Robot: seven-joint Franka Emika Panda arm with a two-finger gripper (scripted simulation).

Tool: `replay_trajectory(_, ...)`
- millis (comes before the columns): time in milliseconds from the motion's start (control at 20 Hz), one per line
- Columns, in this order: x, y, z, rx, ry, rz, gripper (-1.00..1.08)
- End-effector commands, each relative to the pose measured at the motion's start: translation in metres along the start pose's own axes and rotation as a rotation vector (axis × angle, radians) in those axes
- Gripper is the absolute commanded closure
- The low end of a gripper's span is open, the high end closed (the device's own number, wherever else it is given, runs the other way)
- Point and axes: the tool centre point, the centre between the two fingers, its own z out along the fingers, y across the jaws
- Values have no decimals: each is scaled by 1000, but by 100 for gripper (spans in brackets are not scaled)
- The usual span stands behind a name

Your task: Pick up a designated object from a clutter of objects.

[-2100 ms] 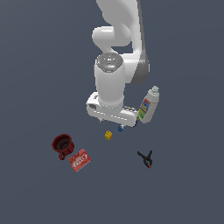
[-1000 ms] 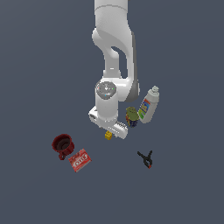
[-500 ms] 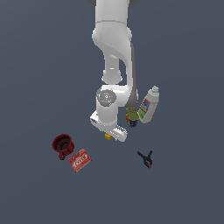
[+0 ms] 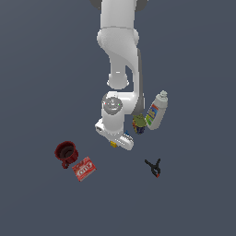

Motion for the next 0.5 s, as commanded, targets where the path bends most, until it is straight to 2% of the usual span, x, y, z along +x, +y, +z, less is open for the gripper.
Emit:
replay_trajectory(0,0,0,0,0,0,0,108)
replay_trajectory(450,-1,-2,-4,0,0,0,108)
